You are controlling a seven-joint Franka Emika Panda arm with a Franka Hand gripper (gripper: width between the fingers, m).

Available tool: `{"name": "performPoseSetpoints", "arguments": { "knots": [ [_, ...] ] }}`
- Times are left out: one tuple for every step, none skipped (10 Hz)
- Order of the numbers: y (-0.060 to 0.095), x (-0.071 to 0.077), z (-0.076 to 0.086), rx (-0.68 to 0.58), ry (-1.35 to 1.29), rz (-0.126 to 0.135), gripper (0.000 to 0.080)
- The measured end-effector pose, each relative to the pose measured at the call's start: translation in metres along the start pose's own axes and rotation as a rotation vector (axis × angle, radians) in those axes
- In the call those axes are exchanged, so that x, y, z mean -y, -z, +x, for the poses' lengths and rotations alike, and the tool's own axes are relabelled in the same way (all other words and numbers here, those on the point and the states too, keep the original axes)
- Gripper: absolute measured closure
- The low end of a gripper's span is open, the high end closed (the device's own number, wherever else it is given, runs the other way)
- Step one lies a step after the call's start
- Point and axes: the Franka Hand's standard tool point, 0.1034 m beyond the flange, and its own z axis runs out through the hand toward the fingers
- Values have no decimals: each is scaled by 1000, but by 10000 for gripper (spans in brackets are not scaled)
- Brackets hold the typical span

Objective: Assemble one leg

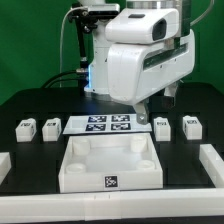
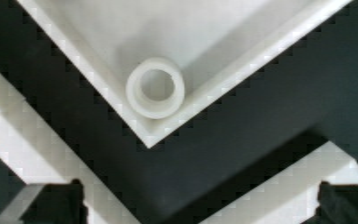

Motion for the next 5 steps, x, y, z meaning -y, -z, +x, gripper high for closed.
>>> {"name": "performPoseSetpoints", "arguments": {
  "knots": [
    [-3,6,-10,-6,127,-10,150],
    [-10,20,-34,-3,253,-9,150],
    [-19,33,-60,2,380,0,150],
    [-29,42,-80,-1,496,-2,150],
    [-40,50,-99,-6,601,-3,150]
  ]
}}
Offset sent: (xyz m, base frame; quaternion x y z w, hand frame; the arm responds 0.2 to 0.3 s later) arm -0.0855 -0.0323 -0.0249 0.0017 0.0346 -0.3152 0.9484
